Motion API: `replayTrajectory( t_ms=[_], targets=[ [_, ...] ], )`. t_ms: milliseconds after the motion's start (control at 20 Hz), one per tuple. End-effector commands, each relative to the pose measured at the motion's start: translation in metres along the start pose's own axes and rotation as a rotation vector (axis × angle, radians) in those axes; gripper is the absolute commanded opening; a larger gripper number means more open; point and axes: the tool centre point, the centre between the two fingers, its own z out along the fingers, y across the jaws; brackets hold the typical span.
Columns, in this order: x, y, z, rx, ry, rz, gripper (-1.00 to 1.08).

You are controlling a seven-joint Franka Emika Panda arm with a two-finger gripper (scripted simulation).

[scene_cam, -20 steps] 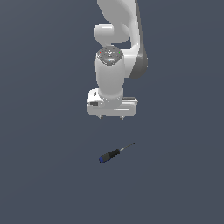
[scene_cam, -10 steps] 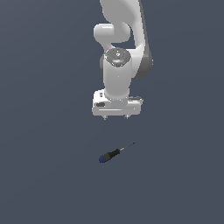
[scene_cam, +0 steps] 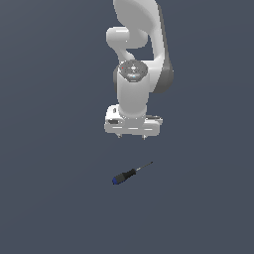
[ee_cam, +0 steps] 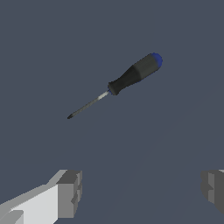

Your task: Pick up the object and move it to a goal position.

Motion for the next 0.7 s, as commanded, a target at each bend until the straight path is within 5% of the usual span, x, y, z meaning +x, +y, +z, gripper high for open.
replayTrajectory(
  t_ms=[0,650],
  targets=[
    [0.005,-0.001,0.004,0.001,0.000,0.046,1.00],
    [0.039,-0.006,0.035,0.006,0.001,0.384,1.00]
  ],
)
